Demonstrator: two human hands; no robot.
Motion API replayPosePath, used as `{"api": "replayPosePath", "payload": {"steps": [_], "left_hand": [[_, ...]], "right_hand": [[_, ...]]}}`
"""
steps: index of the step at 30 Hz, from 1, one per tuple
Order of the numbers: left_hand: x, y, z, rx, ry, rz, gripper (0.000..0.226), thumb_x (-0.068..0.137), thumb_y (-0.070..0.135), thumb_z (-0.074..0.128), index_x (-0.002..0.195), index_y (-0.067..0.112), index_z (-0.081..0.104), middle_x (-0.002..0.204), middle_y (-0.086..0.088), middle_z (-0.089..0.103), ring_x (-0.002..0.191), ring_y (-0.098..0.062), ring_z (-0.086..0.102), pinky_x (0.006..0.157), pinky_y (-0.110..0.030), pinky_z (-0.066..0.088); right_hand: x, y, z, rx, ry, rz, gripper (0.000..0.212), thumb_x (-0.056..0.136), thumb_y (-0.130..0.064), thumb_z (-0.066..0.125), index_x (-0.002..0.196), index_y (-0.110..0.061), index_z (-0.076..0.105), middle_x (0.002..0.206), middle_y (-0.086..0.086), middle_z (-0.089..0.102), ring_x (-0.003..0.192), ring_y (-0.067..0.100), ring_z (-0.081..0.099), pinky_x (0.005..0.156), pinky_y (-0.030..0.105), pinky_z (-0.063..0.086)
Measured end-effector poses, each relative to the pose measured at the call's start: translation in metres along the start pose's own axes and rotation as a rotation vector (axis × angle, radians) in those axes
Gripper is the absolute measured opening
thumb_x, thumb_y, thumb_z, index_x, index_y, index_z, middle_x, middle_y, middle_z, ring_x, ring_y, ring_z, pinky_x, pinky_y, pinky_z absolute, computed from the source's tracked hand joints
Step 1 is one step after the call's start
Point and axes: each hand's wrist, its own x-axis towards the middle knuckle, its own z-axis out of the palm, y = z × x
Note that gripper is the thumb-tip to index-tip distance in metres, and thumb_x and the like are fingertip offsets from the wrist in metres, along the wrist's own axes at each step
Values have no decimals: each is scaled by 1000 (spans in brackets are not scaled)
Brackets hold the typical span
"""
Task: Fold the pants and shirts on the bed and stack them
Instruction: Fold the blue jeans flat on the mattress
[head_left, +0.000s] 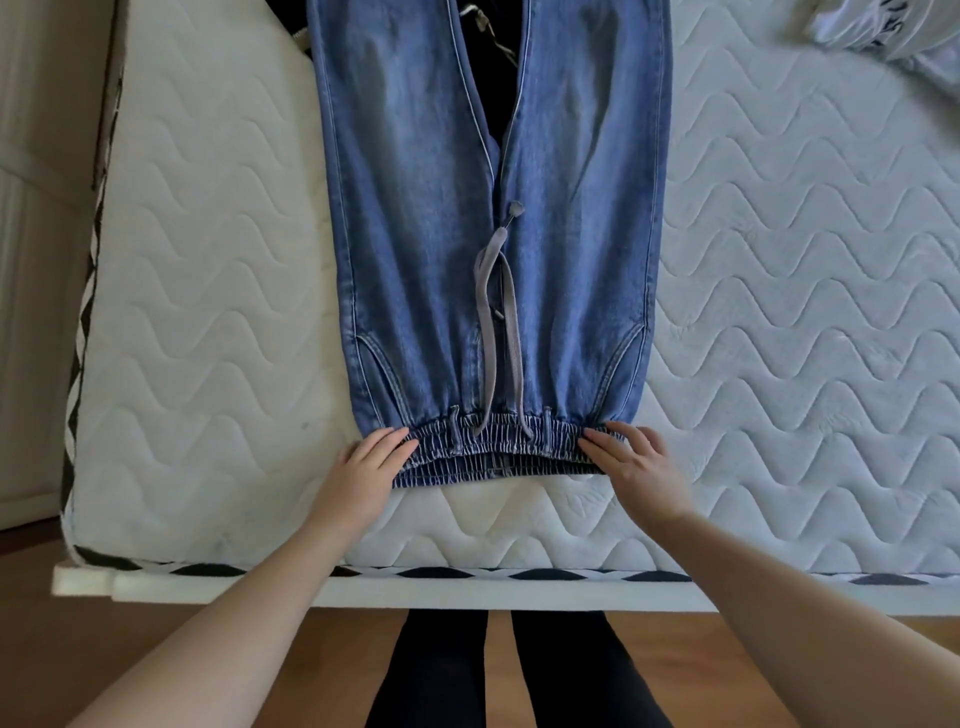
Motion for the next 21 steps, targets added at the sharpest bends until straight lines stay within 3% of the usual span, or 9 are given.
{"api": "replayPosePath", "payload": {"steps": [6,10,13,17,21], "left_hand": [[36,38,-4,115,-24,-129,65,66,-2,74,127,16,60,124,-8,58,113,-30,54,87,-51,42],[62,56,-10,100,-22,-99,57,68,4,78,121,13,61,108,-7,61,94,-29,59,77,-41,49],[65,56,-17,28,10,-64,50,69,10,81,115,8,63,103,-8,62,89,-28,60,75,-39,51],[52,50,-25,-31,117,4,57,60,12,87,110,4,61,102,-12,60,87,-31,60,73,-41,52],[40,51,-25,-39,231,71,66,58,15,87,114,6,51,104,-12,57,88,-31,59,75,-42,49]], "right_hand": [[45,-38,-2,-29,-65,49,69,63,-6,76,129,-13,60,110,6,62,92,29,60,76,40,51],[72,-59,-11,-9,-145,76,48,72,-11,74,118,-14,60,101,3,59,85,24,58,73,34,48],[75,-65,-17,130,-176,84,38,84,-7,61,122,-13,55,108,4,56,95,24,58,78,32,45],[65,-70,-32,284,5,80,39,65,3,76,101,-2,65,90,12,60,77,32,63,65,37,51],[53,-71,-36,278,141,15,39,55,7,78,91,-1,67,81,12,59,67,32,61,58,35,52]]}}
